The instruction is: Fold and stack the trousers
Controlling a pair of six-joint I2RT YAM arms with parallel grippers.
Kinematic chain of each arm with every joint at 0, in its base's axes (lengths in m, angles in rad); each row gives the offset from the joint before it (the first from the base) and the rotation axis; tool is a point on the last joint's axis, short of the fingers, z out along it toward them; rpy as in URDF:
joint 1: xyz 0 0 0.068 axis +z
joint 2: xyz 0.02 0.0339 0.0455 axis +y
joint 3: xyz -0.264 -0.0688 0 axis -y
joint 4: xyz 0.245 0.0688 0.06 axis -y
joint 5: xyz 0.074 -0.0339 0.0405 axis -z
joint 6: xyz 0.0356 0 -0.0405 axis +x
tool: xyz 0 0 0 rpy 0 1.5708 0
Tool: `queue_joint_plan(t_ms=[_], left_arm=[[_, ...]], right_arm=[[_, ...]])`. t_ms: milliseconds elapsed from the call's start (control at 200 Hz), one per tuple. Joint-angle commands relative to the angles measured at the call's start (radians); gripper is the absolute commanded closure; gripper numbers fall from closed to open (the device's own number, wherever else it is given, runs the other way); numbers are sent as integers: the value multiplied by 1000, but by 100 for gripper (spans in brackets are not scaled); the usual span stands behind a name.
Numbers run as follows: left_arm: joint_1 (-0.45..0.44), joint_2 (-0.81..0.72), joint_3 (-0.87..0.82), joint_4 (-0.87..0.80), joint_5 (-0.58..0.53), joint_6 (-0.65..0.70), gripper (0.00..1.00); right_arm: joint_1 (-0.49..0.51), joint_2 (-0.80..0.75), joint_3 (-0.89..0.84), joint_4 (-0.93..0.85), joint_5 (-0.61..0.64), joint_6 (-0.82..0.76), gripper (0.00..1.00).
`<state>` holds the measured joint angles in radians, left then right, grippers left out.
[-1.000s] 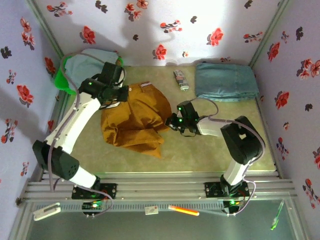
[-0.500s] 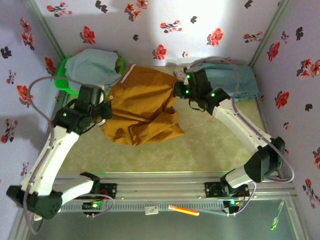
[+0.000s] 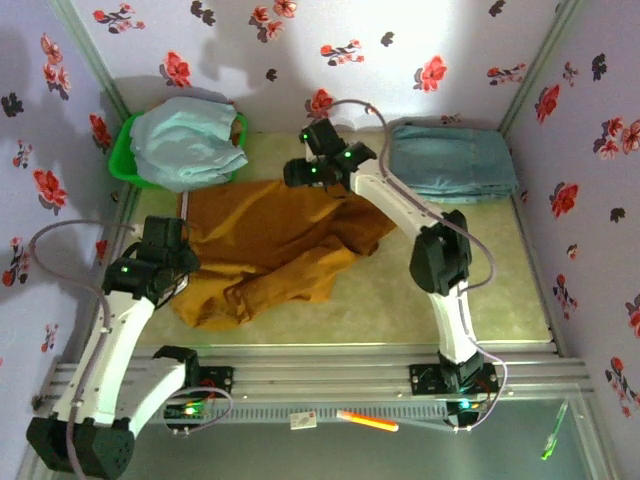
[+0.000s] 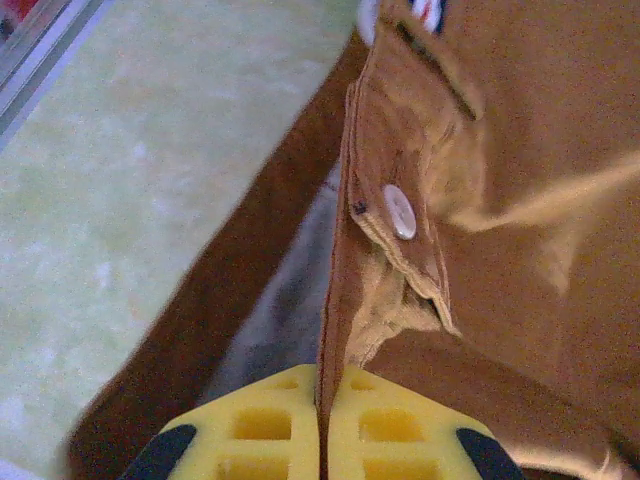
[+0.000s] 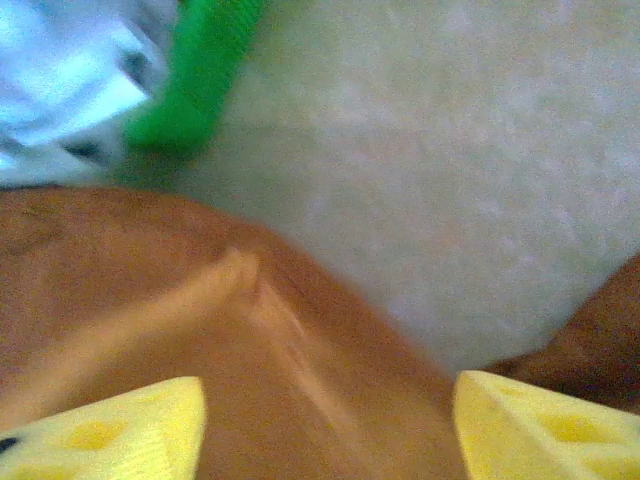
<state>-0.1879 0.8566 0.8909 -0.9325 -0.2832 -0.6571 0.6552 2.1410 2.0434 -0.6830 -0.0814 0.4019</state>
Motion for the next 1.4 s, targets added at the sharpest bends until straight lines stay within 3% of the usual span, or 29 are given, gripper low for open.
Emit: queue_joint_plan(t_ms=[0,120,160,215,295,370,475,630,750,815,895,960,1245,1395], left_arm=[[56,-21,-36,8,-54,-79,100],[106,-9,-72,39,-45,-88,100],[126,-4,-77,43,-42,-90,82],[151,0,-82,52,-29,-96,78],[163,4,-77,89,25,-100,46],[162,14,-53,110,75,-95,26],[152,9,3,109,131,-74,12],[66,28,52,137,165,-54,7],[-44,114,-33,257,171,-121,8],[-97,171,-97,358,165,-161,10],[-145,247,-170,485,152,-202,11],[-163,309,-207,558,135,-214,12],[-141,460,-299,694,6,-289,13],[-100,503,-324,724,-6,-313,14]], right_arm=[[-29,-117,-35,-56,26,-6,26],[-57,-274,-237,-15,83,5,17],[-72,-330,-321,7,93,24,16],[-99,-404,-449,39,98,71,15],[-132,-493,-622,111,100,141,16],[-161,-548,-755,152,94,177,15],[-193,-566,-865,210,27,191,12],[-198,-491,-899,288,-88,181,13],[-197,-420,-892,284,-30,197,31],[-197,-426,-912,298,-3,201,45],[-196,-453,-912,270,40,186,80],[-196,-485,-905,234,104,173,100],[-151,-723,-797,4,395,23,100],[-155,-709,-646,-71,535,-120,100]])
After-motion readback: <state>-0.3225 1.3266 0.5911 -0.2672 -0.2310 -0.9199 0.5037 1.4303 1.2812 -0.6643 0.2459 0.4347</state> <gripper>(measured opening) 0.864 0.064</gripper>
